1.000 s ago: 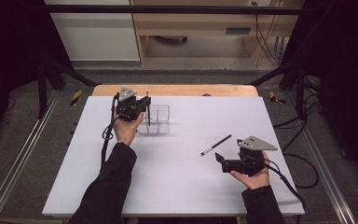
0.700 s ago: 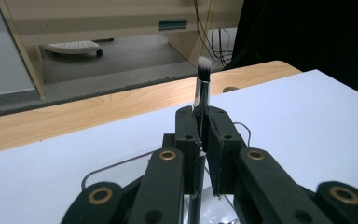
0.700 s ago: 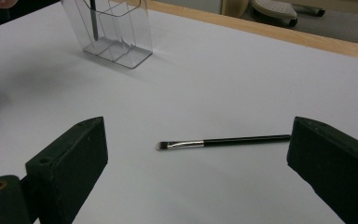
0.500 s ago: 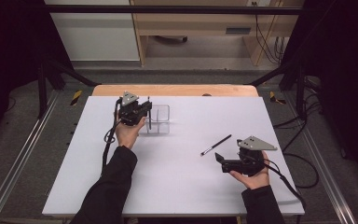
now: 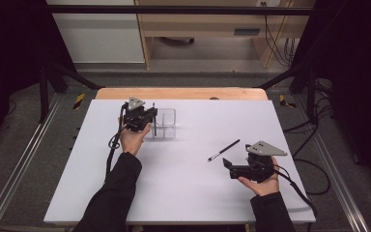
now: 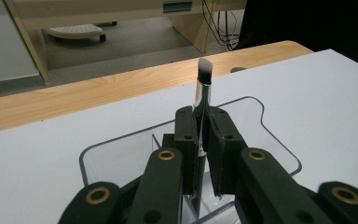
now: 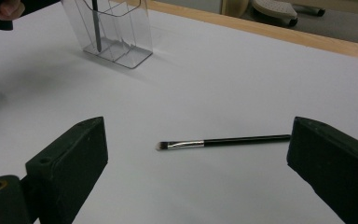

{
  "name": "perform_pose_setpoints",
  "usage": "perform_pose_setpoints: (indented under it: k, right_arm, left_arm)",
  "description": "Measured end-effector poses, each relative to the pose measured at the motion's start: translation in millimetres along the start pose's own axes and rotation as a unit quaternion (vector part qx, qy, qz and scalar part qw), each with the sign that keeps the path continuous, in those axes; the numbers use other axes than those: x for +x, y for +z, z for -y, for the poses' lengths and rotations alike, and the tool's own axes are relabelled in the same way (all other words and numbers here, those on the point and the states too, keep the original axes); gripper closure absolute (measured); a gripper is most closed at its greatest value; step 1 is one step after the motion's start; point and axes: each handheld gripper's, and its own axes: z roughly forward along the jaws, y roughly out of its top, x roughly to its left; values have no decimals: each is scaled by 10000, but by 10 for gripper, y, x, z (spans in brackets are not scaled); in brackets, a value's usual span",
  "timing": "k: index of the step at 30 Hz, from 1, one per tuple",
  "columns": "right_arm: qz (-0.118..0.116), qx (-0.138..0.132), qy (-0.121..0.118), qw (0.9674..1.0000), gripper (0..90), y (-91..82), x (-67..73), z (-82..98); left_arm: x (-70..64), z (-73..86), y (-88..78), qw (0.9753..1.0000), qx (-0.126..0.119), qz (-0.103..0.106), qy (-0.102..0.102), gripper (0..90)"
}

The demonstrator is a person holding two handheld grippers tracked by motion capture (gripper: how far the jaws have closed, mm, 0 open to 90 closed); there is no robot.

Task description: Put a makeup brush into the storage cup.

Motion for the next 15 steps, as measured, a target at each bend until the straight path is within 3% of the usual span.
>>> perform_pose_setpoints:
  k: [8,15]
  right_arm:
    - [3,-8,-7,10000,56,-7,-1,-5]
    - [12,-13,-1,10000,55,-17,0,-10]
  left_arm:
    - [49,-32,-116,10000,-81,-19,-44,789]
    - [67,-75,-292,9997,-250,47,-43,693]
